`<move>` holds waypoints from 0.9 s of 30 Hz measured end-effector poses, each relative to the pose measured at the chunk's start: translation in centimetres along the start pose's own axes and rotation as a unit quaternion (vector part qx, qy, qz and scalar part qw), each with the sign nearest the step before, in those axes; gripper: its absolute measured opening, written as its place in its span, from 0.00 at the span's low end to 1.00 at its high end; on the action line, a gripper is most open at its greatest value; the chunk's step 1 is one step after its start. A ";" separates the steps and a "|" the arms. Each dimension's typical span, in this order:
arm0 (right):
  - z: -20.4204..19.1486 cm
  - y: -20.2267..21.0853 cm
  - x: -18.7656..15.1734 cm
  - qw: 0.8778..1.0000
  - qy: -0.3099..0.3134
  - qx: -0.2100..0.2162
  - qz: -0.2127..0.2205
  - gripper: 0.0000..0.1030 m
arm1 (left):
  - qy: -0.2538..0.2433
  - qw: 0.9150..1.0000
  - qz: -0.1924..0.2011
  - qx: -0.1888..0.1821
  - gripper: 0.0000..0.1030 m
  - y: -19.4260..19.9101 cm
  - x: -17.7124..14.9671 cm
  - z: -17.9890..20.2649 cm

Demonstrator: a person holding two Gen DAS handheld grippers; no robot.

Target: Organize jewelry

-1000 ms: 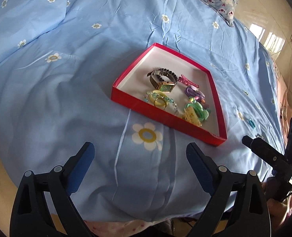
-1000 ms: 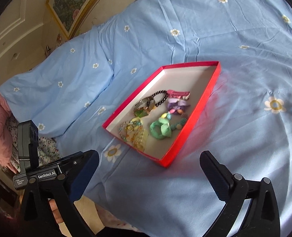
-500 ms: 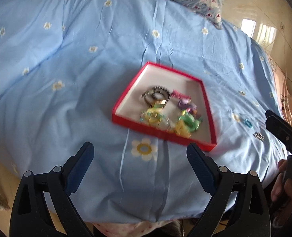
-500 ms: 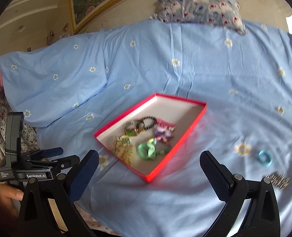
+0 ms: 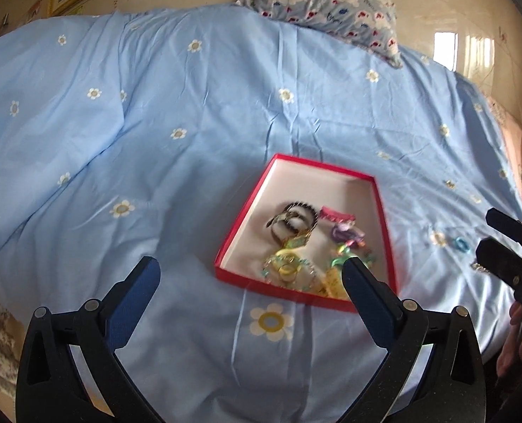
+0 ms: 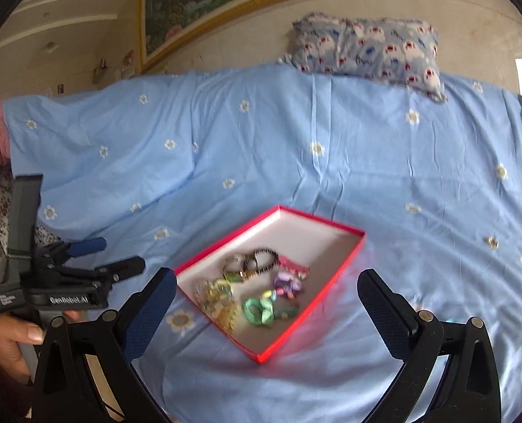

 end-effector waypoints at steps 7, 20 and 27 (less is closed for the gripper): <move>-1.0 -2.9 -3.7 0.998 0.016 -0.005 -0.055 1.00 | -0.009 0.999 -0.031 0.029 1.00 -1.2 -1.8 -0.2; -1.1 -2.4 -3.8 0.998 0.004 -0.010 -0.055 1.00 | -0.032 0.999 -0.014 0.042 1.00 0.5 -1.1 1.1; -1.0 -2.3 -3.9 0.999 0.002 -0.015 -0.051 1.00 | -0.041 0.998 -0.006 0.048 1.00 1.2 -0.7 1.6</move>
Point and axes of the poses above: each gripper's, at about its wrist camera, not at the fingertips, and y roughly against the way its jaws point, z to its right, x to its top, the point moved 5 cm from there along -y, roughly the way its jaws point, and after that the axes turned 8 degrees about -x, right-handed, at the moved point
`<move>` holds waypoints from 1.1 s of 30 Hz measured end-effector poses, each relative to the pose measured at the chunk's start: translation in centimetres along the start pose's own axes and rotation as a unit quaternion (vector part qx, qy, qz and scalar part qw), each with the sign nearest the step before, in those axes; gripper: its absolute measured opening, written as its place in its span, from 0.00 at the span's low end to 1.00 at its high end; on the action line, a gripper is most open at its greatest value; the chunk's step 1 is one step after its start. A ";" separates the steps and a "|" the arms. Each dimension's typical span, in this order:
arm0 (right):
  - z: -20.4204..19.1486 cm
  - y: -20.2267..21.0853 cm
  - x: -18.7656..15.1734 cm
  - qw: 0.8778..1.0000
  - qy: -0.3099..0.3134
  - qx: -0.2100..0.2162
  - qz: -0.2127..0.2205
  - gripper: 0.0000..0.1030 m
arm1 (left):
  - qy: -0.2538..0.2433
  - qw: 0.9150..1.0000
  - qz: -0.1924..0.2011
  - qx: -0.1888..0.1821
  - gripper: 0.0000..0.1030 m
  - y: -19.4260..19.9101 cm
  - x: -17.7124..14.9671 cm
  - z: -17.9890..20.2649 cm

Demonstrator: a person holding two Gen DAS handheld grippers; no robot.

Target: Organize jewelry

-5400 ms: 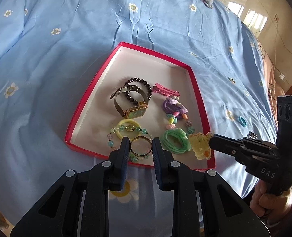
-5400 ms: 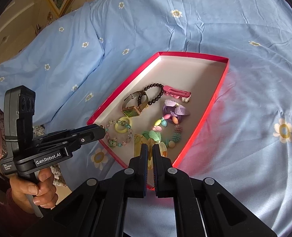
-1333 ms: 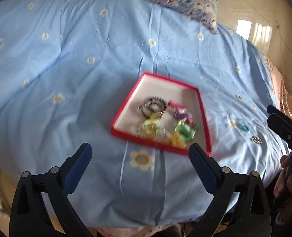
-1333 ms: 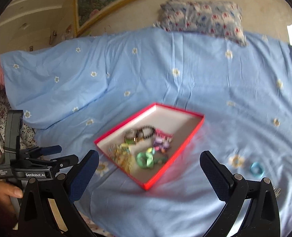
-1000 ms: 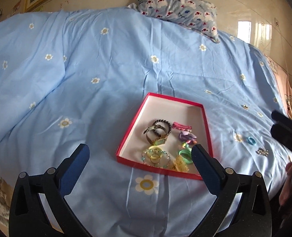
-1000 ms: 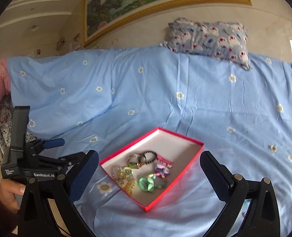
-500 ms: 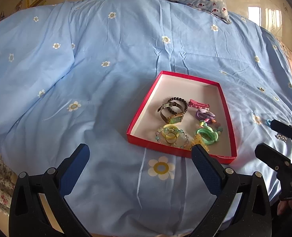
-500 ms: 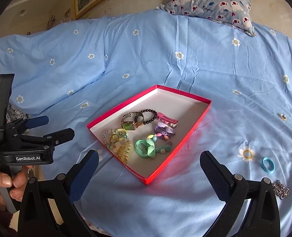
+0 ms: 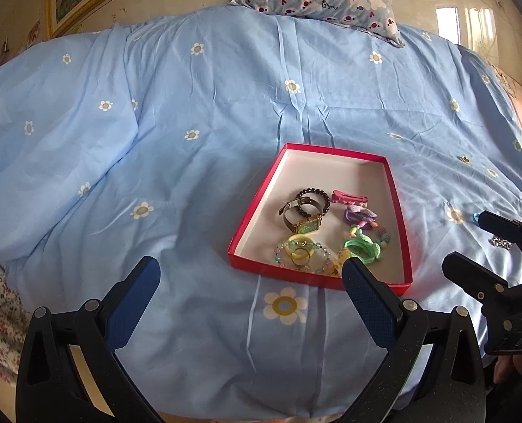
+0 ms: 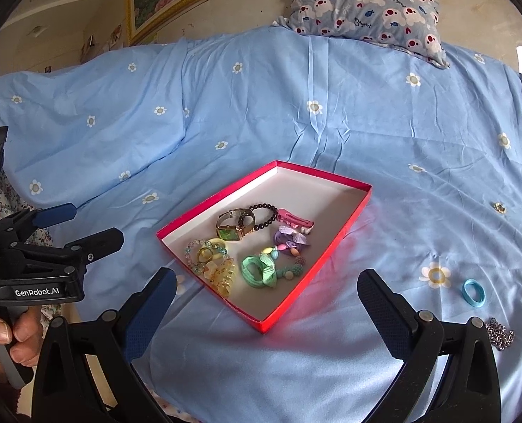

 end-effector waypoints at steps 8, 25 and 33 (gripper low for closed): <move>0.2 0.4 0.2 1.000 -0.002 -0.006 0.007 1.00 | -0.004 1.000 0.000 0.000 1.00 0.2 0.0 0.4; -0.4 0.2 -0.2 1.000 0.001 -0.003 -0.003 1.00 | -0.005 1.000 0.002 -0.001 1.00 0.4 -0.1 0.4; -0.4 0.2 -0.2 1.000 0.001 -0.002 -0.001 1.00 | -0.006 1.000 0.003 -0.001 1.00 0.5 -0.2 0.5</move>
Point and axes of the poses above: each gripper's, at about its wrist camera, not at the fingertips, and y roughly against the way its jaws point, z to its right, x to its top, the point moved 5 cm from there along -y, roughly the way its jaws point, and after that the axes turned 8 degrees about -x, right-handed, at the moved point
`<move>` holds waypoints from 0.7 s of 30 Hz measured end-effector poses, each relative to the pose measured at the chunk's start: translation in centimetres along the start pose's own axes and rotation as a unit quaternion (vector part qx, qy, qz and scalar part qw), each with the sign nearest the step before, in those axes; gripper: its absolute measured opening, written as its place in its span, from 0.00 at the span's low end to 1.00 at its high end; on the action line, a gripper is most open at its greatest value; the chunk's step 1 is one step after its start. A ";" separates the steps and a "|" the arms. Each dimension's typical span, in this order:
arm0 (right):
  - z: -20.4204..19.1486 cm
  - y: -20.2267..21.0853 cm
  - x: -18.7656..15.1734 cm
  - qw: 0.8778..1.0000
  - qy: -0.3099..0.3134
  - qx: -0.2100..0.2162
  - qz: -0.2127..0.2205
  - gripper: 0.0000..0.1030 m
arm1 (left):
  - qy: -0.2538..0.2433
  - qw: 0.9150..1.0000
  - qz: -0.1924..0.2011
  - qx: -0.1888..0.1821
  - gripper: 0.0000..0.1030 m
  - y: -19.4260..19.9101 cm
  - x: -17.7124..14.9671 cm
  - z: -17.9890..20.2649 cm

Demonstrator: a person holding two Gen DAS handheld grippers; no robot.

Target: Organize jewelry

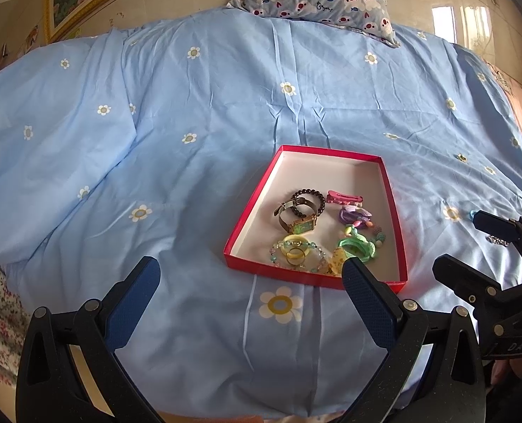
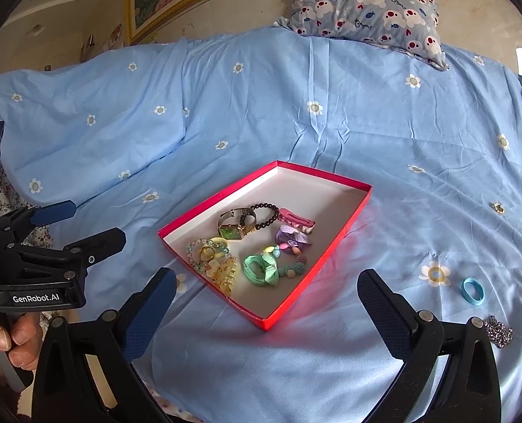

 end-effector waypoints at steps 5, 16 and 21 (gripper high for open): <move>0.0 0.0 0.0 1.000 0.000 0.000 0.001 1.00 | 0.000 1.000 -0.001 0.000 1.00 0.0 -0.1 0.0; -0.2 0.0 0.1 1.000 0.001 0.001 0.001 1.00 | 0.000 1.000 -0.003 -0.003 1.00 -0.1 -0.2 0.1; -0.2 0.1 0.1 1.000 0.001 0.001 0.001 1.00 | -0.002 1.000 -0.007 -0.004 1.00 -0.5 -0.4 0.2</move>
Point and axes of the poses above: each gripper's, at about its wrist camera, not at the fingertips, and y roughly against the way its jaws point, z to its right, x to its top, the point moved 5 cm from there along -y, roughly the way its jaws point, and after that the axes turned 8 degrees about -x, right-handed, at the moved point
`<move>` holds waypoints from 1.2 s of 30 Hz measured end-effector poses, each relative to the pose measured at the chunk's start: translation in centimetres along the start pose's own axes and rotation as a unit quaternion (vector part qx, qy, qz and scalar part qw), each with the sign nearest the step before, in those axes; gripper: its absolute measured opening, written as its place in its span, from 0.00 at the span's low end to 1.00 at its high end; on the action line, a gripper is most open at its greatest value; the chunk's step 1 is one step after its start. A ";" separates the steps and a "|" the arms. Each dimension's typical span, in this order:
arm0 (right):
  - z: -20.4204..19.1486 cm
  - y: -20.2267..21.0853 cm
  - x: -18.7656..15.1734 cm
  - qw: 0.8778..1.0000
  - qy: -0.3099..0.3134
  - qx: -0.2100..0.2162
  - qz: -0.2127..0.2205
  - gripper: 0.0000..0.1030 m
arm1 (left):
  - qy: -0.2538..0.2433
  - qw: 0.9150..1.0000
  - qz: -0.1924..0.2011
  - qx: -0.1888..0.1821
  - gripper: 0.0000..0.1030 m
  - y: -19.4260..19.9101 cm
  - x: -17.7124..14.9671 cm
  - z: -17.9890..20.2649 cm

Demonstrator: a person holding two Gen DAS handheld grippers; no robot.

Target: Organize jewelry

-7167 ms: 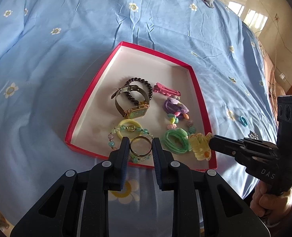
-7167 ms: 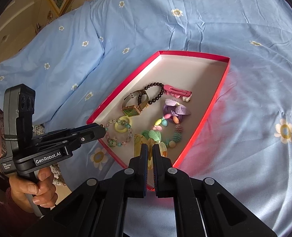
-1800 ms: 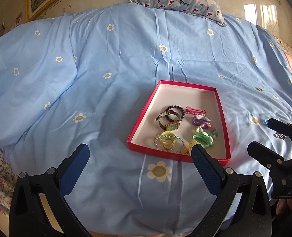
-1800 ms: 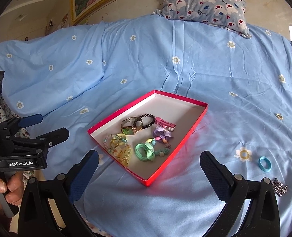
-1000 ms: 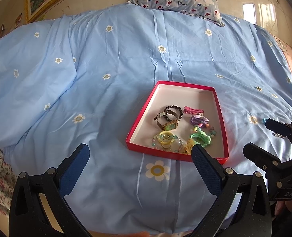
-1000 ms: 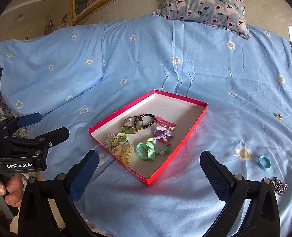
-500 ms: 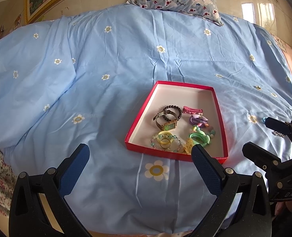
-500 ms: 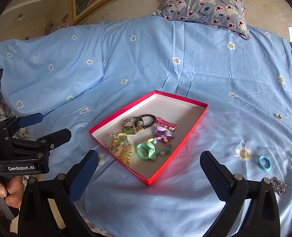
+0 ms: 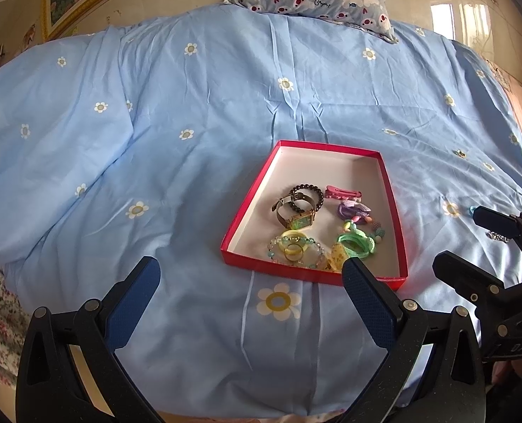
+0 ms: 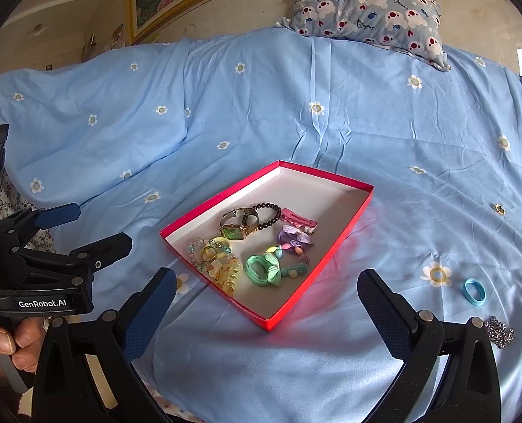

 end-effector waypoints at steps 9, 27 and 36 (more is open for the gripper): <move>0.0 0.0 0.0 1.000 0.000 0.000 0.000 1.00 | 0.001 1.000 -0.004 -0.003 1.00 -0.3 -0.1 0.0; -0.5 -0.4 0.3 1.000 0.000 0.003 -0.003 1.00 | 0.004 1.000 -0.012 -0.006 1.00 -1.4 -0.4 -0.2; -0.1 -0.9 0.3 1.000 -0.002 0.005 -0.009 1.00 | 0.003 1.000 -0.017 -0.010 1.00 -2.1 -0.1 -0.3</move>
Point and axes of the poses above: each gripper's, at about its wrist camera, not at the fingertips, and y roughly against the way its jaws point, z to its right, x to its top, the point moved 5 cm from there along -y, roughly the way its jaws point, and after that the axes turned 8 degrees about -x, right-handed, at the moved point
